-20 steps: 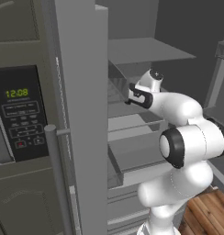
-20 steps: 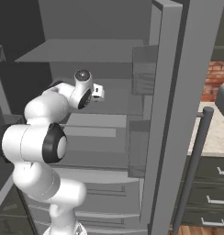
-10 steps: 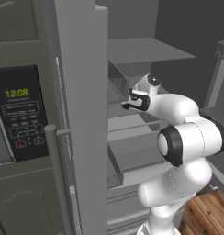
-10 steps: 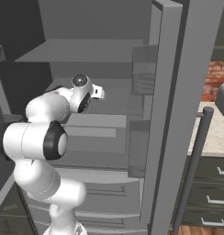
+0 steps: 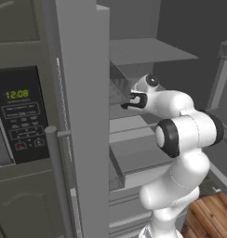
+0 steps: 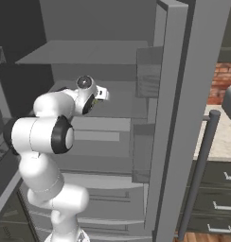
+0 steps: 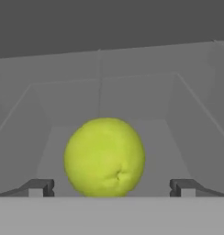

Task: Retrieve the mango and pear from the fridge and place them into the bowl on the dining table.

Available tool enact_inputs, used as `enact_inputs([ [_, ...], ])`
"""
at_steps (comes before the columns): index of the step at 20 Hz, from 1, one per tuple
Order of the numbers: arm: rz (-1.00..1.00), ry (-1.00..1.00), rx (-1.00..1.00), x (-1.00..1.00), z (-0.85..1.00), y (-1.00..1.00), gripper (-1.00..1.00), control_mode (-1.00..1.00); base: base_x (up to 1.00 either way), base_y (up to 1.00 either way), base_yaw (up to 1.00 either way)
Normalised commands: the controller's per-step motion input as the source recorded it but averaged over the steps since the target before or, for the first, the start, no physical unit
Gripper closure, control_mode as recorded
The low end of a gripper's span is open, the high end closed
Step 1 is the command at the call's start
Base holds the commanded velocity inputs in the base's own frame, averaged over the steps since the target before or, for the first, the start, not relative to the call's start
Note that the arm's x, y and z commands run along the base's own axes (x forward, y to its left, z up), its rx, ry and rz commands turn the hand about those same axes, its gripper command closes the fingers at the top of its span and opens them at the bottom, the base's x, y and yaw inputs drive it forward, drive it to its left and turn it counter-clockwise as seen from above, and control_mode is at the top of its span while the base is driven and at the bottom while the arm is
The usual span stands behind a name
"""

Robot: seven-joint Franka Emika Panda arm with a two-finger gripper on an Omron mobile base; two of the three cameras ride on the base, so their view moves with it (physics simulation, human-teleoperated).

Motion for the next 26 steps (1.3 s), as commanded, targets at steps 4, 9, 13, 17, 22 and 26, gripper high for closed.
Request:
enact_inputs([
  [4,0.0,0.03,0.0,0.27,0.0,-0.07,-1.0,-1.0,0.0,0.0,0.0],
  [9,0.0,0.05,0.0,0.18,-0.02,-0.02,-1.0,-1.0,0.0,0.0,0.0],
  [13,0.0,0.02,0.0,0.02,-0.2,0.0,-1.0,-1.0,0.0,0.0,0.0],
  [17,0.0,0.0,0.0,0.0,-0.26,0.0,-1.0,-1.0,0.0,0.0,0.0],
  [22,0.0,0.0,0.0,0.0,-0.3,0.0,-1.0,-1.0,0.0,0.0,0.0],
  [26,0.0,0.0,0.0,0.02,-0.31,0.0,1.0,-1.0,0.0,0.0,0.0],
])
